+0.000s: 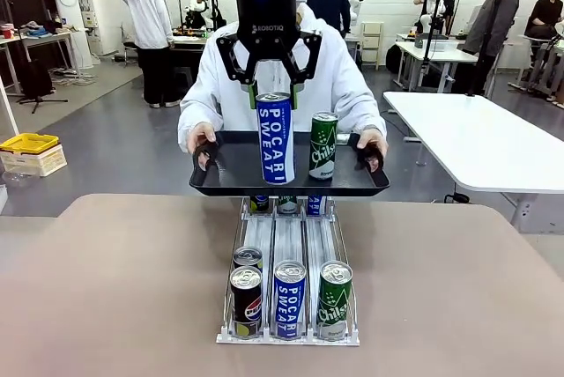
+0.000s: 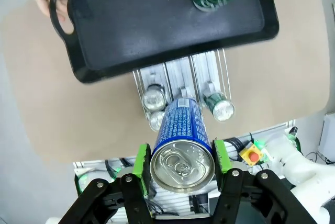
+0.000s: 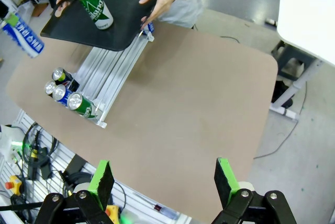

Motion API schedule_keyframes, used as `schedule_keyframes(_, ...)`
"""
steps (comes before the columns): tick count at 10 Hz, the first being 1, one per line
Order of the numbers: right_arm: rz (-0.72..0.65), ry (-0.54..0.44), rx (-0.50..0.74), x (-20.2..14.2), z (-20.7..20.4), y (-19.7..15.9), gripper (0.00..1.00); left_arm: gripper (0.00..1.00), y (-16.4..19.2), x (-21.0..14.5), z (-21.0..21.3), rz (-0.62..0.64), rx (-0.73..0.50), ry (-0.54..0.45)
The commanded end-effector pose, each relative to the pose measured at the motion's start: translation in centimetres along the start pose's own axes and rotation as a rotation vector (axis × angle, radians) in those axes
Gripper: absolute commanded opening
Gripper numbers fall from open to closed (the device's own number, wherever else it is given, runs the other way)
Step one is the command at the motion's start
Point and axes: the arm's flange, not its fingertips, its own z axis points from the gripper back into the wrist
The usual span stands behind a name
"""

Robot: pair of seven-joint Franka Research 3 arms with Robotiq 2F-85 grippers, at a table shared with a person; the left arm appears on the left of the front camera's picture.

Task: Retrieve and hand over the desired beverage to the person.
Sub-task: Place the picked can on the Handle tray extended by the person.

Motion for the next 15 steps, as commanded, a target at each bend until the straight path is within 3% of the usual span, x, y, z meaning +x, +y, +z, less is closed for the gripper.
schedule_keyframes(1,-0.005,-0.001,-0.006,0.1,-0.2,-0.1,1.00,0.58,0.9,3.5,-0.3,-0.035,0.009,-0.064)
schedule_keyframes(4,-0.005,-0.001,-0.006,0.1,-0.2,-0.1,1.00,0.58,3.4,10.0,-2.1,0.033,0.072,-0.132)
schedule_keyframes(7,-0.005,-0.001,-0.006,0.1,-0.2,-0.1,1.00,0.58,7.3,17.0,-3.2,0.101,0.069,-0.103)
schedule_keyframes(10,-0.005,-0.001,-0.006,0.1,-0.2,-0.1,1.00,0.58,9.8,19.0,-5.2,0.136,0.030,-0.035)
schedule_keyframes(15,-0.005,-0.001,-0.006,0.1,-0.2,-0.1,1.00,0.58,8.9,19.0,-6.6,0.123,0.065,0.018)
